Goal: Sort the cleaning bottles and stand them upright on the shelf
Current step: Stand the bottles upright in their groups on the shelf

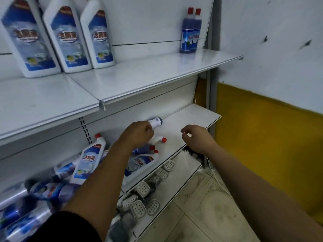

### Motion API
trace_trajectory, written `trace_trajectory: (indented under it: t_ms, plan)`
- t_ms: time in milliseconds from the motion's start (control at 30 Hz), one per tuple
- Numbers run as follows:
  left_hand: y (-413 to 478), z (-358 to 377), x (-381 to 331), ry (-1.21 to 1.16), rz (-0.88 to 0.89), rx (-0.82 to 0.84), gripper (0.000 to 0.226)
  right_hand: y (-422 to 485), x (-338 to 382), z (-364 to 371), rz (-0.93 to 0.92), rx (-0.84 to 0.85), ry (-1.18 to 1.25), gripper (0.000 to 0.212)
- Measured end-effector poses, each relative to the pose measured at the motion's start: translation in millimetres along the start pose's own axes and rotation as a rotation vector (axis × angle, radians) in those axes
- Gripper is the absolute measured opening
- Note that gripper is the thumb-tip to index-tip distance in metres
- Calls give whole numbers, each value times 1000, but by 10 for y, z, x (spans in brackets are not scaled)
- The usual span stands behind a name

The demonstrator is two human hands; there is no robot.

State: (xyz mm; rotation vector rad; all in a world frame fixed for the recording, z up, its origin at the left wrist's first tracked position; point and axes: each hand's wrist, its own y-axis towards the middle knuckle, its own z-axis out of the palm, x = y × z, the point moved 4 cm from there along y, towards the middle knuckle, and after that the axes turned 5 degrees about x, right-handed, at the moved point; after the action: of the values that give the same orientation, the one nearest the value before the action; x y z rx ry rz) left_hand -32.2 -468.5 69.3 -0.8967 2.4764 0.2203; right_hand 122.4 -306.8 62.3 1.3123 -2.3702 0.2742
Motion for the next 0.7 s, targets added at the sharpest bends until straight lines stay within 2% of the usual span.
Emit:
trace_trajectory:
  t_ms: [200,367,467,567,700]
  plan:
    - [590,165,199,-11,-97,18,22,688,-418,123,-30,33,72,30]
    - [952,445,365,-10,-212,-9,28,1355,-689,336,-138,100,125,26]
    - [1204,736,426,48,-297,-50,31,1828,-826,482,-244,182,96,24]
    - [1409,1114,417,165,-389,24,37,2230,-925,545,-321,279,54,24]
    - [1660,1361,397,132,-529,0,38,2707,-1050,589,-402,373,-25,29]
